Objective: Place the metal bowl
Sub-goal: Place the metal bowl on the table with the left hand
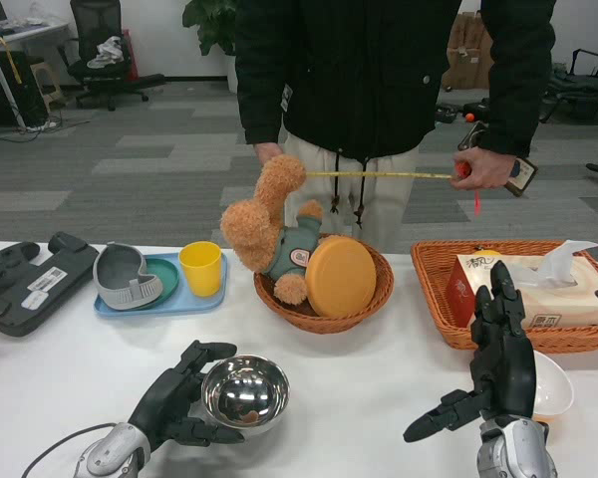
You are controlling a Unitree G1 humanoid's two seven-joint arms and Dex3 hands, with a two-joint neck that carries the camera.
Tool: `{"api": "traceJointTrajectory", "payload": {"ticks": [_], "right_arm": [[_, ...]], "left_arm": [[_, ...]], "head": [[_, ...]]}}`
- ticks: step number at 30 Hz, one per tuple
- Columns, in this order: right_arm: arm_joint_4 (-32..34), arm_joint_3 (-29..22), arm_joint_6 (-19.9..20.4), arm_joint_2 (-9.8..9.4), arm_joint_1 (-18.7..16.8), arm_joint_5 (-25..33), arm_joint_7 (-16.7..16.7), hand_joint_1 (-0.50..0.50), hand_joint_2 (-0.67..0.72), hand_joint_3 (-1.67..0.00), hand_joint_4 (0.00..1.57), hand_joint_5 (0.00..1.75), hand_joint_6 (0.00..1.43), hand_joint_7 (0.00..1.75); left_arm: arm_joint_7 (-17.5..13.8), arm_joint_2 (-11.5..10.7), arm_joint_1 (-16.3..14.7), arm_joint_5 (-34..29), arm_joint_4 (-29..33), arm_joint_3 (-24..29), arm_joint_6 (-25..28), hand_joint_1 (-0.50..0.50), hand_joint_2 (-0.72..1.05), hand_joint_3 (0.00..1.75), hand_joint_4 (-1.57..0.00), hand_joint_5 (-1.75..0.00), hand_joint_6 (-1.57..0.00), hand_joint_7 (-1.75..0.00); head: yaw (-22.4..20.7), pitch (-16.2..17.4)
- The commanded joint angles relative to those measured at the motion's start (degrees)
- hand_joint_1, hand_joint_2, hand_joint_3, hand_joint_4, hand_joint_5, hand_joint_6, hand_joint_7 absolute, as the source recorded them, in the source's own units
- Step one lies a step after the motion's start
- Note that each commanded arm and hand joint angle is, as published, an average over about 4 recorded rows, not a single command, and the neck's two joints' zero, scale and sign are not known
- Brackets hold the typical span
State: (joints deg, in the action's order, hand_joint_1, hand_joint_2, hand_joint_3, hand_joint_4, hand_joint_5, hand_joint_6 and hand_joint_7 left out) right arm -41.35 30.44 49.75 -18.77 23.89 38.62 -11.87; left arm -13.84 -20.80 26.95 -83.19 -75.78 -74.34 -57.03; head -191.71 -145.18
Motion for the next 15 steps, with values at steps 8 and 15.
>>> {"api": "traceJointTrajectory", "payload": {"ticks": [8,15], "right_arm": [[0.24,0.06,0.26,-0.04,-1.0,0.41,-0.21,-0.46,0.53,0.0,0.09,0.0,0.0,0.07],[0.3,0.06,0.26,-0.04,-1.13,0.41,-0.19,-0.48,0.53,0.0,0.09,0.0,0.0,0.07]], "left_arm": [[0.48,-0.03,0.16,0.05,-1.3,-1.84,4.03,-0.5,1.05,0.09,0.0,-1.75,-0.4,-1.68],[0.48,-0.28,-0.38,-0.11,-1.21,-2.39,3.94,-0.5,1.05,0.09,0.0,-1.75,-0.19,-1.48]], "head": [[-0.31,0.35],[-0.54,0.48]]}}
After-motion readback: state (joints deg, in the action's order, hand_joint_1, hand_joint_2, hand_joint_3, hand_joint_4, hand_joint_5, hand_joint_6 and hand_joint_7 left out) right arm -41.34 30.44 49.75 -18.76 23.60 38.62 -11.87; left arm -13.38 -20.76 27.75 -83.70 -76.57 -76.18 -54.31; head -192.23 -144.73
